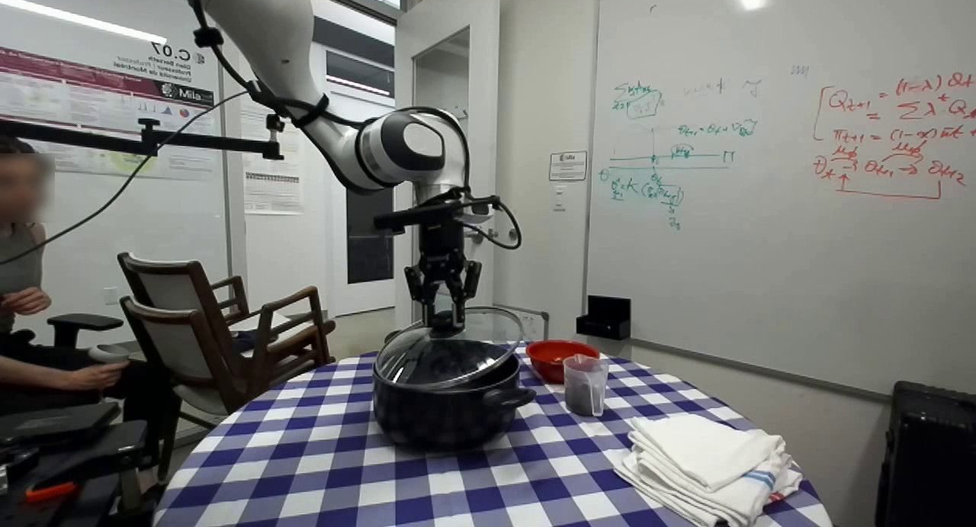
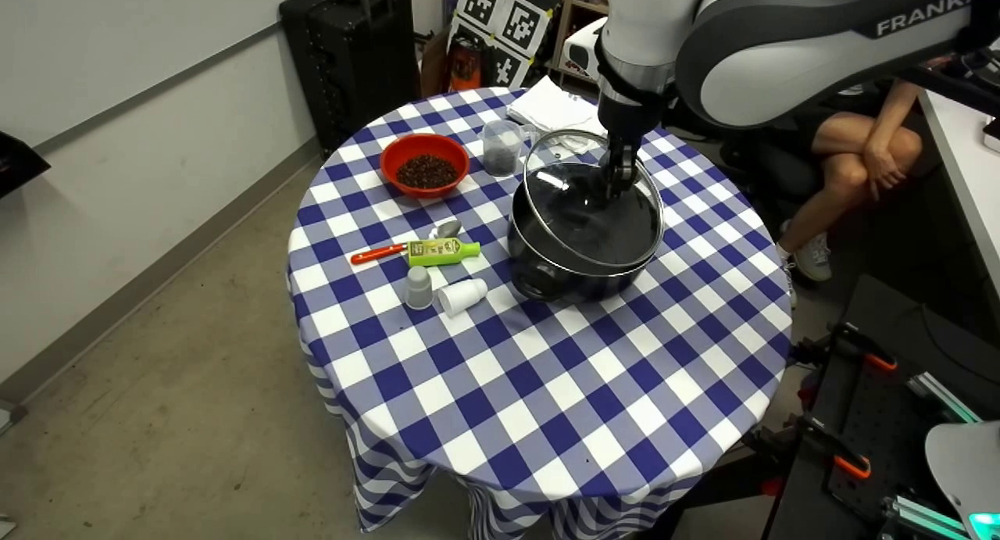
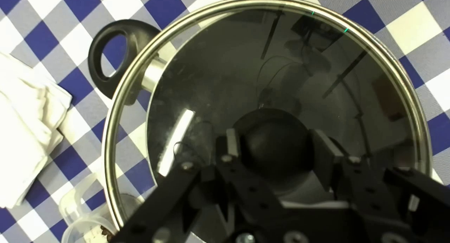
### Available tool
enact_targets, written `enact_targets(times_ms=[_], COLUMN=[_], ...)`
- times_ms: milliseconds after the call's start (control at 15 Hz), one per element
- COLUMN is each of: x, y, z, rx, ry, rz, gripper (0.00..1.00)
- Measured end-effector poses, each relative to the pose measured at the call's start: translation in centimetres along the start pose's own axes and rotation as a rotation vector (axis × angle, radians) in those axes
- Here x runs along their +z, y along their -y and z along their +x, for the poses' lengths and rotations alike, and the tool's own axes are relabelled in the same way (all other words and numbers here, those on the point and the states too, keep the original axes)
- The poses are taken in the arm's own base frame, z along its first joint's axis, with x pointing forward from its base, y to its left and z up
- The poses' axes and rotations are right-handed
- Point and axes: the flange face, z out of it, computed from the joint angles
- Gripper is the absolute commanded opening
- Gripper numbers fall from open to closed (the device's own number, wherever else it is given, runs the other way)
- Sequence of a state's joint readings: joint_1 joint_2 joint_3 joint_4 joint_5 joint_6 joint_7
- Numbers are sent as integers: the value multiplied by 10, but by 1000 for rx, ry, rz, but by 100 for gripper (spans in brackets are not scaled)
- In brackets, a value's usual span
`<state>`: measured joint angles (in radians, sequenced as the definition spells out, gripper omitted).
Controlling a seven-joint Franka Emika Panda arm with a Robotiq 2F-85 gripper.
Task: Pick the lid and cover the pot
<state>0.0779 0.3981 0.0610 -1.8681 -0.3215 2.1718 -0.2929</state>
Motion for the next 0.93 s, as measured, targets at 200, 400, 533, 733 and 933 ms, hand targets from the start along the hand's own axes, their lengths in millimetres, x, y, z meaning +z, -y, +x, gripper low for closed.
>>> enact_targets(times_ms=[200, 400, 533, 733, 933], x=[0, -2, -2, -2, -1], y=[0, 0, 1, 3, 4], z=[0, 0, 1, 1, 3], rx=[-1, -2, -4, -7, -10], ry=[10, 20, 24, 26, 27], rz=[1, 3, 4, 4, 5], gripper=[25, 25, 25, 25, 25])
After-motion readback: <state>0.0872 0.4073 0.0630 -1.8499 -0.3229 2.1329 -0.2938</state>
